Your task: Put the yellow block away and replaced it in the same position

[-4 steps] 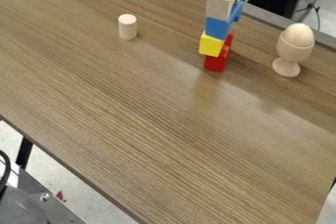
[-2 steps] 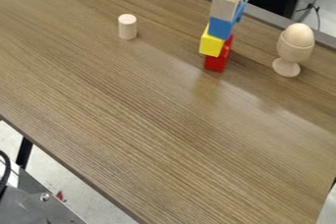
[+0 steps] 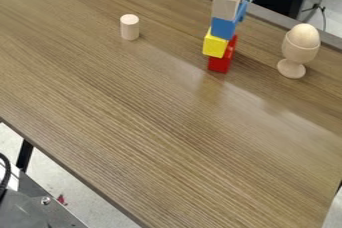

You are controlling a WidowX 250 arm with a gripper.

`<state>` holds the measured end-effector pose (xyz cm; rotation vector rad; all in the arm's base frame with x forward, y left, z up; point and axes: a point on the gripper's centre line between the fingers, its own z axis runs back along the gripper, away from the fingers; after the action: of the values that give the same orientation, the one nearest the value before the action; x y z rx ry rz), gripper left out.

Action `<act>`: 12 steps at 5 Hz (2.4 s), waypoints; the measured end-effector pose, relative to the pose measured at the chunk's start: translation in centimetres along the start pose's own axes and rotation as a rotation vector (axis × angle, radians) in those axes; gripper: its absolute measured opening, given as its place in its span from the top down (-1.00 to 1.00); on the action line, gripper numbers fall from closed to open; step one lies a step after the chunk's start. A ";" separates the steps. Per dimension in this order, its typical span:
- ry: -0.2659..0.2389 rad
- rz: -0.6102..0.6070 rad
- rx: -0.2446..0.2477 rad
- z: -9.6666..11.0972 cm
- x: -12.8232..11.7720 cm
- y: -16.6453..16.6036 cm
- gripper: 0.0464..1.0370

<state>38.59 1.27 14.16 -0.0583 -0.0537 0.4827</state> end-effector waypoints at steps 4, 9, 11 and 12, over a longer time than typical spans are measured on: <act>-0.100 -0.005 -0.053 5.6 0.7 -2.3 -0.11; -0.028 -0.045 0.003 1.8 -0.6 -1.2 -0.11; -0.012 -0.044 0.011 0.8 -1.0 -1.0 -0.11; -0.009 -0.042 0.013 0.7 -1.1 -0.9 -0.11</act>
<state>38.03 0.01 14.84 -0.0424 -0.0606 0.4413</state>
